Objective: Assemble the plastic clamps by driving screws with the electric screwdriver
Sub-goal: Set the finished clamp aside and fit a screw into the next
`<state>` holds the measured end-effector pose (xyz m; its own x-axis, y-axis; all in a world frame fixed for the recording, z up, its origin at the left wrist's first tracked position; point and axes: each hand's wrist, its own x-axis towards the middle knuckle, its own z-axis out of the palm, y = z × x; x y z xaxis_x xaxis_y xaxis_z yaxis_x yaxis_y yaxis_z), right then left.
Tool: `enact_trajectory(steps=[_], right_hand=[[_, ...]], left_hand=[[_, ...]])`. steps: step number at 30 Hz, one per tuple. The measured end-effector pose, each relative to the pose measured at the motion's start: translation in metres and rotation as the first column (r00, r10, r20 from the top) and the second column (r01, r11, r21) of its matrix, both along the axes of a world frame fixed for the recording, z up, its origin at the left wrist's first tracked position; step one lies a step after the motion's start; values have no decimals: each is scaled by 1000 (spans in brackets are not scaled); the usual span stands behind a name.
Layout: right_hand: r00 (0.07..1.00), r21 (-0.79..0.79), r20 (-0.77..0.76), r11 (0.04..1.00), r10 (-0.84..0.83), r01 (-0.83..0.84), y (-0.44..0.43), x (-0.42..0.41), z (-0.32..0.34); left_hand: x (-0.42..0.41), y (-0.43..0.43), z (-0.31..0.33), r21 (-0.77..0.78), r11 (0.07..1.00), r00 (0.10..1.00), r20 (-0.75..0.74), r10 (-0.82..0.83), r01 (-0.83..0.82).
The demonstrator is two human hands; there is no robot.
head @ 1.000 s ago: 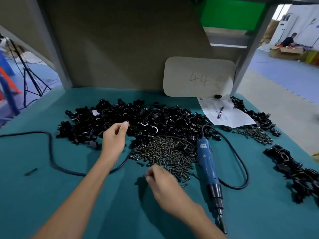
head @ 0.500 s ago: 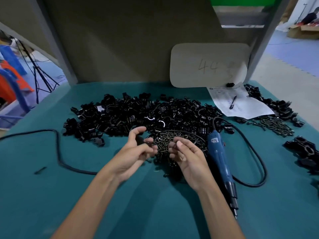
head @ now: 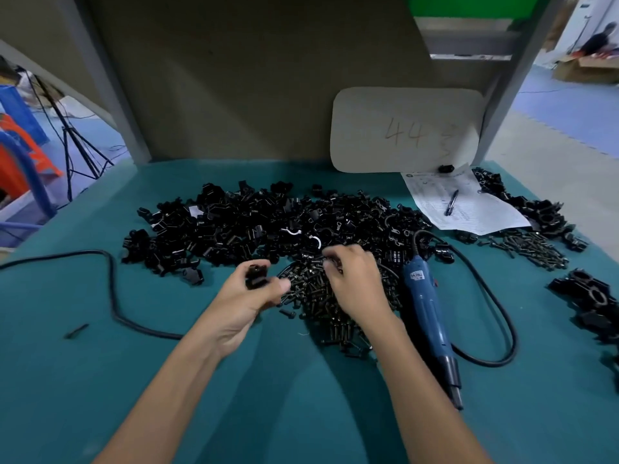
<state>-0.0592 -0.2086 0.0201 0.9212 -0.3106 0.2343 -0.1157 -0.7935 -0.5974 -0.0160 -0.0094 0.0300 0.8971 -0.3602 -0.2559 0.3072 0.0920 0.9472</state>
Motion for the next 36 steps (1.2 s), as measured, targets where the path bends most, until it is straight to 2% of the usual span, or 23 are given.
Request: enact_trajectory(steps=[5,7,9,11,13,14,16,18,22,24,26,28,33,36], right_hand=[[991,-226,-132,974,-10,-20,-2,65,5],[984,-265,-175,964,-40,-8,1,76,3],[987,-279,-150,960,-61,17,6,78,5],[998,-170,-41,984,-57,49,11,69,10],[996,162,66,986,-59,48,18,44,13],[995,344,85,939,-60,27,21,28,12],[994,621,104,783,-45,-30,27,-7,5],[989,782,140,618,-44,-83,32,-35,-4],[988,924,118,374,-96,-74,30,-52,-14],[992,975,96,210,-85,-76,28,-52,-16],[993,989,100,113,-65,-92,28,-53,-16],[991,980,129,156,-45,-121,30,-54,-15],[983,875,183,452,29,-176,42,-55,-16],[981,839,190,511,49,-188,41,-55,-16]], left_hand=[[-4,-8,3,112,993,994,102,-43,31],[-6,-7,3,258,965,974,206,-97,41],[-4,-3,0,493,870,925,323,-202,18],[-3,3,-6,665,747,874,366,-320,-5],[-4,6,-10,691,723,859,365,-359,8],[-4,6,-11,659,752,861,368,-352,25],[-11,4,-15,568,822,871,383,-309,42],[-20,0,-16,537,843,877,395,-274,21],[-36,-14,-25,440,898,883,424,-200,-8],[-41,-19,-31,440,898,876,437,-204,-11],[-43,-22,-38,455,891,873,435,-221,-1],[-44,-21,-43,473,881,868,438,-233,-2],[-45,-21,-45,413,907,825,538,-173,-79],[-46,-22,-45,394,916,811,559,-174,-75]])
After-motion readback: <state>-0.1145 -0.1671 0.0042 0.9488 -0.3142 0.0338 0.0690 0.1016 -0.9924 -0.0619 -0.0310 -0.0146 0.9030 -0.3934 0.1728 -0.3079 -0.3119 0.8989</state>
